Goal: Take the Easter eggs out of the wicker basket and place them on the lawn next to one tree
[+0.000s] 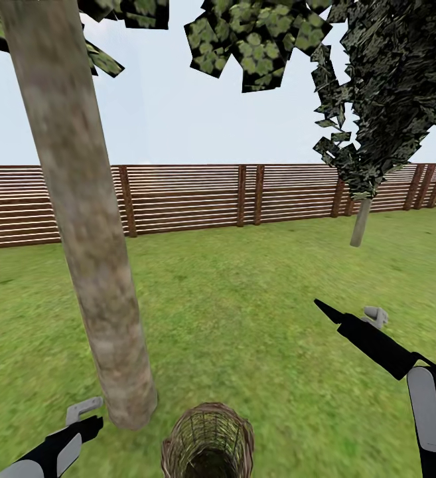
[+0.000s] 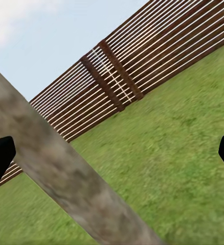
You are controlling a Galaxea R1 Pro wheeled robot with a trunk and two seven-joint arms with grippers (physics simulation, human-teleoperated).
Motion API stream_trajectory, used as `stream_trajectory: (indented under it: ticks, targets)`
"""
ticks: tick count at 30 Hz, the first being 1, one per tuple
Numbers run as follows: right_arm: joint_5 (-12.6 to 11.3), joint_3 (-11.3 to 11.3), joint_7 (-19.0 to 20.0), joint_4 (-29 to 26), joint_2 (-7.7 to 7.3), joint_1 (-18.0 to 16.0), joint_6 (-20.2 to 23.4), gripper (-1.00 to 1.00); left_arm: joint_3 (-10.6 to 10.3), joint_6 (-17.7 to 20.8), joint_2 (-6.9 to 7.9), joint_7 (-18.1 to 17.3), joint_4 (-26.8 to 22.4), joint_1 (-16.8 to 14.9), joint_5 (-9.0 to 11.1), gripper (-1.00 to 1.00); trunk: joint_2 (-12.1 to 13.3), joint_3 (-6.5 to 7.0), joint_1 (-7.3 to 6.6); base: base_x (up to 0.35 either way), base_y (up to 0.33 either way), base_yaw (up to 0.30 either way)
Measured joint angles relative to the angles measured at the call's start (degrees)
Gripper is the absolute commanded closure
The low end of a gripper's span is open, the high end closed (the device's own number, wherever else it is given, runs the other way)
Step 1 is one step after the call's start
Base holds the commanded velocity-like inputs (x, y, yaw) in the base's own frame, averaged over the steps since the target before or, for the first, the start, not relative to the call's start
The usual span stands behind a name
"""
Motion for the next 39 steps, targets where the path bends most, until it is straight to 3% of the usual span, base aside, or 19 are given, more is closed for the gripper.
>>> stream_trajectory:
  ticks: [14,39]
  targets:
    - [0.0,0.0,0.0,0.0,0.00,0.0,0.0,-1.00,0.0,0.0,0.00,0.0,0.0,0.0,0.0,-1.00,5.6,2.44,-3.07,0.000,0.000,0.000]
    - [0.1,0.1,0.0,0.0,0.00,0.0,0.0,-1.00,0.0,0.0,0.00,0.0,0.0,0.0,-0.1,-1.00,5.6,2.45,-3.07,0.000,0.000,0.000]
